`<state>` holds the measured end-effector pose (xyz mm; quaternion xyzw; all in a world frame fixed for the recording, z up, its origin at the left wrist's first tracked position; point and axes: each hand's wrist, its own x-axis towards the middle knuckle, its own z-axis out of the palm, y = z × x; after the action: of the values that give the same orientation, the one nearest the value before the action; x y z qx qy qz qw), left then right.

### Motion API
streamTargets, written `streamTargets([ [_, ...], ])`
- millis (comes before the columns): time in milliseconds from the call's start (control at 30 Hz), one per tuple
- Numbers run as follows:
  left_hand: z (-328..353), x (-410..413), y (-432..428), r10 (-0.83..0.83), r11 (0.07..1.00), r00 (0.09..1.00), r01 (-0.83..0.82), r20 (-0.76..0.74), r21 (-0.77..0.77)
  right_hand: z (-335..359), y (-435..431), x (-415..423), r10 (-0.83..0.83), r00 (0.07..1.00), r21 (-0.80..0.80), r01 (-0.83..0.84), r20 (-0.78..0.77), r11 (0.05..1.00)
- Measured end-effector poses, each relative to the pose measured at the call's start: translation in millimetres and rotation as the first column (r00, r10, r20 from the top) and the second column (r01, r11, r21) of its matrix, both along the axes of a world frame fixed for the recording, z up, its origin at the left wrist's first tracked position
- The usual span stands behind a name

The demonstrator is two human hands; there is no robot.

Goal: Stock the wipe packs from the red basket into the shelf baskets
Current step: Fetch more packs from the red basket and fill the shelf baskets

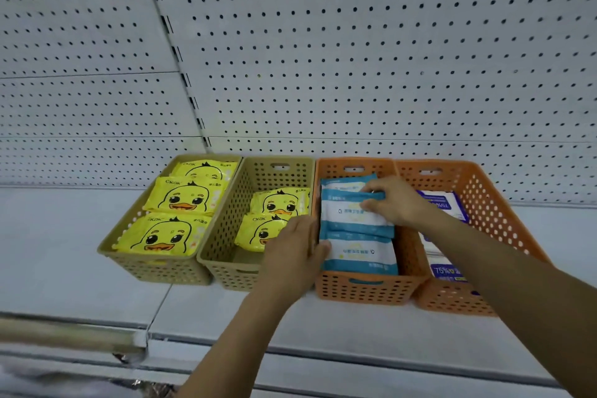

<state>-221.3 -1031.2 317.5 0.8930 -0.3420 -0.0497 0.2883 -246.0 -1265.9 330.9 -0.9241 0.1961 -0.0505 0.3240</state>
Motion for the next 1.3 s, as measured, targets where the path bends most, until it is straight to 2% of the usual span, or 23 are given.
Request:
streamTargets([
  [67, -8, 0, 1, -0.054, 0.996, 0.991, 0.045, 0.122, 0.073, -2, 3, 8, 0.015, 0.998, -0.1, -0.02, -0.054, 0.995],
  [133, -13, 1, 3, -0.062, 0.993, 0.986, 0.044, 0.157, 0.111, -3, 7, 15, 0.022, 0.994, -0.262, -0.05, -0.11, 0.964],
  [233, -13, -1, 8, -0.078, 0.987, 0.975, 0.047, 0.207, 0.153, -10, 16, 18, 0.063, 0.989, -0.515, -0.125, -0.136, 0.848],
  [267, -12, -1, 10, -0.097, 0.982, 0.972, 0.059, 0.212, 0.177, -13, 19, 17, 0.099, 0.986, -0.554, -0.157, -0.133, 0.818],
  [300, -11, 0, 12, -0.118, 0.975, 0.972, 0.074, 0.204, 0.21, -16, 23, 16, 0.133, 0.981, -0.546, -0.19, -0.144, 0.816],
  [433, -5, -1, 17, -0.161, 0.937, 0.973, 0.098, 0.167, 0.334, -28, 38, 12, 0.194, 0.939, -0.342, -0.288, -0.284, 0.894],
  [633, -9, 0, 18, -0.178, 0.916, 0.969, 0.1, 0.169, 0.389, -20, 58, -2, 0.154, 0.889, -0.182, -0.253, -0.431, 0.95],
  [700, -11, 2, 23, -0.219, 0.902, 0.959, 0.129, 0.179, 0.413, -8, 76, -18, 0.097, 0.925, -0.171, -0.17, -0.368, 0.97],
  [767, -19, 1, 40, -0.272, 0.905, 0.931, 0.161, 0.245, 0.394, -3, 107, -39, -0.025, 0.961, -0.237, -0.042, -0.274, 0.971],
  [800, -24, 0, 52, -0.284, 0.924, 0.899, 0.164, 0.333, 0.345, -6, 126, -50, -0.117, 0.97, -0.313, 0.046, -0.214, 0.949],
  [867, -37, -4, 84, -0.278, 0.955, 0.842, 0.191, 0.462, 0.227, -25, 168, -71, -0.262, 0.965, -0.464, 0.232, 0.0, 0.855],
  [933, -52, -5, 117, -0.287, 0.958, 0.829, 0.261, 0.479, 0.123, -49, 208, -90, -0.292, 0.94, -0.471, 0.342, 0.178, 0.813],
  [1067, -70, -13, 186, -0.322, 0.944, 0.872, 0.324, 0.369, 0.058, -93, 289, -122, -0.305, 0.893, -0.207, 0.384, 0.332, 0.9],
  [1167, -77, -24, 242, -0.354, 0.934, 0.911, 0.356, 0.21, 0.032, -107, 351, -145, -0.38, 0.856, -0.005, 0.408, 0.351, 0.913],
  [1300, -84, -46, 310, -0.323, 0.946, 0.946, 0.323, -0.023, -0.019, -113, 419, -170, -0.424, 0.853, 0.073, 0.423, 0.305, 0.903],
])
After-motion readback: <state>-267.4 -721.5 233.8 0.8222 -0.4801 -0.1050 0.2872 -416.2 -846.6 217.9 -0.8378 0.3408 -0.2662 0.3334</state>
